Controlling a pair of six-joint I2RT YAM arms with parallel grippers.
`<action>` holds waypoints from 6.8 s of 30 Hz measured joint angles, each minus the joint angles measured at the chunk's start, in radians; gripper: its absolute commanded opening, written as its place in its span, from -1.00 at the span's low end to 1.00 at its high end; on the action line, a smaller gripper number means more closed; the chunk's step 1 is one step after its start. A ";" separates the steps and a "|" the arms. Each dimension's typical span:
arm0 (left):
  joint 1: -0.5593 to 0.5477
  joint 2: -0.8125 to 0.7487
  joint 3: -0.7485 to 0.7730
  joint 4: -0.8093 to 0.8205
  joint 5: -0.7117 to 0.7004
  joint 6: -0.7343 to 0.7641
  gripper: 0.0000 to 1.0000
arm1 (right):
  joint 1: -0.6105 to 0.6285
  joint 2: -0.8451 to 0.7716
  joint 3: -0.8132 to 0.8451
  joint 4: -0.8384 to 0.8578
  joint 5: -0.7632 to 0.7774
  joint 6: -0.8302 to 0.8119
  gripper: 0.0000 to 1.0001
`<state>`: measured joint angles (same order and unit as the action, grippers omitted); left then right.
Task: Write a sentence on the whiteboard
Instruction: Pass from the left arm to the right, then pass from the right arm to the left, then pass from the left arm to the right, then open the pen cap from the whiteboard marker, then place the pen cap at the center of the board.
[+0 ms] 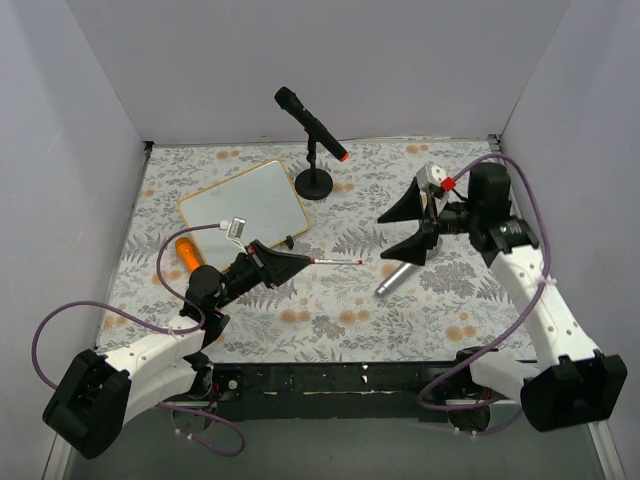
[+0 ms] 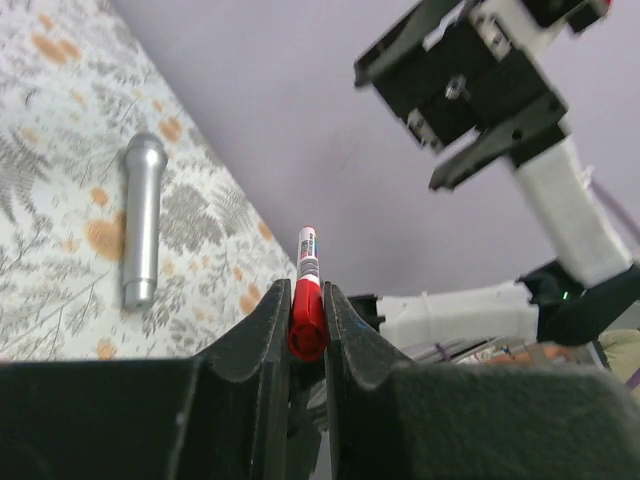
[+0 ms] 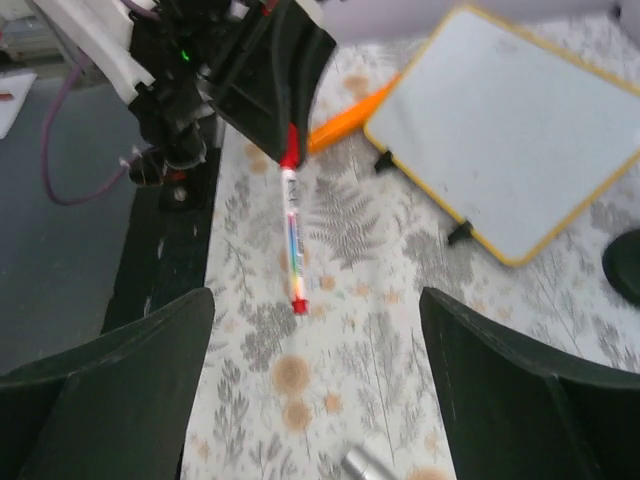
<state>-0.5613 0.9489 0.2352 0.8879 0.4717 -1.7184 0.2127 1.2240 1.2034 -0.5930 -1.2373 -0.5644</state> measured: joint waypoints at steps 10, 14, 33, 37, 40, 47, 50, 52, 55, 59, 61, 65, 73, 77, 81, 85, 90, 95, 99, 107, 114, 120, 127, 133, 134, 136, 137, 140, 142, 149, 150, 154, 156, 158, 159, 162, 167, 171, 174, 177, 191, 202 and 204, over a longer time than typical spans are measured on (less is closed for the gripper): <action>-0.052 0.027 0.072 0.185 -0.120 -0.026 -1.00 | 0.026 -0.115 -0.473 1.094 -0.089 1.025 0.69; -0.098 0.097 0.108 0.241 -0.152 -0.024 -1.00 | 0.025 -0.118 -0.473 1.184 -0.055 1.146 0.69; -0.259 0.369 0.248 0.349 -0.288 0.026 -1.00 | 0.030 -0.096 -0.511 1.449 -0.002 1.461 -0.05; -0.268 0.372 0.248 0.356 -0.301 0.029 -1.00 | 0.030 -0.093 -0.514 1.479 0.000 1.498 -0.08; -0.273 0.372 0.248 0.363 -0.311 0.033 -1.00 | 0.030 -0.093 -0.514 1.501 0.003 1.519 -0.24; -0.280 0.373 0.248 0.378 -0.317 0.036 -1.00 | 0.027 -0.089 -0.514 1.517 0.010 1.541 -0.36; -0.282 0.385 0.250 0.391 -0.319 0.036 -1.00 | 0.023 -0.088 -0.514 1.518 0.011 1.545 -0.42; -0.283 0.393 0.250 0.400 -0.322 0.036 -1.00 | 0.022 -0.082 -0.514 1.520 0.012 1.548 -0.70; -0.285 0.401 0.251 0.408 -0.326 0.035 -1.00 | 0.018 -0.068 -0.514 1.530 0.009 1.556 -0.97; -0.285 0.405 0.251 0.411 -0.325 0.036 -0.81 | 0.016 -0.057 -0.514 1.537 0.003 1.558 -0.97; -0.285 0.405 0.250 0.412 -0.322 0.043 -0.29 | 0.015 -0.057 -0.514 1.536 -0.002 1.549 -0.97; -0.285 0.389 0.241 0.380 -0.309 0.099 0.74 | 0.017 -0.057 -0.510 1.493 -0.040 1.479 -0.97; -0.208 0.074 0.222 0.014 -0.211 0.274 0.96 | 0.019 -0.043 -0.386 1.055 -0.167 1.064 -0.97; -0.177 -0.036 0.250 -0.175 -0.108 0.372 0.96 | 0.026 -0.031 -0.261 0.682 -0.157 0.723 -0.97; -0.177 0.030 0.307 -0.282 0.023 0.429 0.96 | 0.041 -0.019 -0.201 0.459 -0.150 0.504 -0.97; -0.177 0.136 0.311 -0.308 0.105 0.429 0.92 | 0.060 -0.013 -0.190 0.282 -0.124 0.338 -0.97; -0.188 0.248 0.339 -0.291 0.174 0.409 0.66 | 0.068 -0.013 -0.190 0.192 -0.111 0.250 -0.97; -0.216 0.324 0.393 -0.245 0.211 0.389 0.36 | 0.074 -0.013 -0.190 0.167 -0.096 0.217 -0.97; -0.224 0.347 0.408 -0.229 0.225 0.382 0.12 | 0.078 -0.013 -0.190 0.157 -0.092 0.203 -0.97; -0.224 0.351 0.433 -0.257 0.220 0.401 -0.12 | 0.079 -0.013 -0.190 0.142 -0.089 0.189 -0.97; -0.224 0.340 0.441 -0.321 0.200 0.445 -0.54 | 0.079 -0.013 -0.190 0.137 -0.089 0.186 -0.97; -0.224 0.328 0.443 -0.334 0.212 0.474 -1.00 | 0.080 -0.013 -0.190 0.128 -0.106 0.187 -0.86; -0.226 0.318 0.439 -0.304 0.224 0.479 -1.00 | 0.080 -0.015 -0.192 0.142 -0.109 0.216 0.32; -0.226 0.285 0.392 -0.222 0.216 0.447 -1.00 | 0.077 -0.059 -0.264 0.340 -0.146 0.430 0.38; -0.226 0.284 0.389 -0.213 0.215 0.443 -1.00 | 0.076 -0.067 -0.288 0.409 -0.156 0.495 0.36; -0.226 0.285 0.384 -0.197 0.211 0.434 -1.00 | 0.072 -0.076 -0.334 0.548 -0.166 0.627 0.36; -0.226 0.285 0.382 -0.186 0.209 0.427 -1.00 | 0.069 -0.077 -0.350 0.606 -0.166 0.689 0.36; -0.227 0.290 0.378 -0.153 0.202 0.410 -1.00 | 0.062 -0.077 -0.365 0.723 -0.164 0.814 0.33; -0.227 0.298 0.378 -0.134 0.197 0.400 -1.00 | 0.060 -0.077 -0.365 0.778 -0.163 0.870 0.32; -0.233 0.332 0.378 -0.103 0.171 0.378 -1.00 | 0.058 -0.074 -0.370 0.932 -0.159 1.032 0.10; -0.234 0.335 0.379 -0.100 0.167 0.376 -1.00 | 0.058 -0.071 -0.371 0.952 -0.158 1.049 0.06; -0.235 0.343 0.378 -0.096 0.151 0.370 -1.00 | 0.058 -0.061 -0.386 1.004 -0.159 1.099 -0.02; -0.235 0.346 0.379 -0.091 0.141 0.367 -1.00 | 0.058 -0.056 -0.390 1.018 -0.158 1.114 -0.02; -0.235 0.352 0.378 -0.086 0.137 0.364 -1.00 | 0.058 -0.055 -0.394 1.025 -0.158 1.120 -0.07; -0.235 0.354 0.379 -0.085 0.135 0.362 -1.00 | 0.058 -0.055 -0.396 1.030 -0.158 1.123 -0.10; -0.239 0.357 0.379 -0.074 0.134 0.358 -1.00 | 0.057 -0.053 -0.397 1.040 -0.158 1.133 -0.23; -0.241 0.362 0.379 -0.056 0.138 0.353 -1.00 | 0.055 -0.048 -0.397 1.049 -0.157 1.138 -0.68; -0.242 0.367 0.379 -0.046 0.142 0.349 -1.00 | 0.053 -0.039 -0.397 1.063 -0.158 1.146 -0.97; -0.242 0.369 0.379 -0.040 0.145 0.351 -1.00 | 0.051 -0.038 -0.397 1.073 -0.164 1.149 -0.97; -0.243 0.364 0.379 -0.044 0.147 0.367 -1.00 | 0.043 -0.038 -0.397 1.080 -0.171 1.150 -0.97; -0.244 -0.098 0.142 -0.380 0.013 0.559 -1.00 | -0.147 -0.110 -0.397 1.080 -0.245 1.095 -0.97; -0.245 0.151 0.026 -0.366 -0.175 0.290 -1.00 | -0.306 -0.124 -0.406 0.588 -0.041 0.557 -0.97; -0.247 0.288 0.084 -0.372 -0.199 0.268 -1.00 | -0.325 -0.146 -0.432 0.567 -0.011 0.513 -0.97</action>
<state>-0.8085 1.2366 0.3187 0.5159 0.2726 -1.4502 -0.1127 1.0782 0.7715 -0.0257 -1.2484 -0.0513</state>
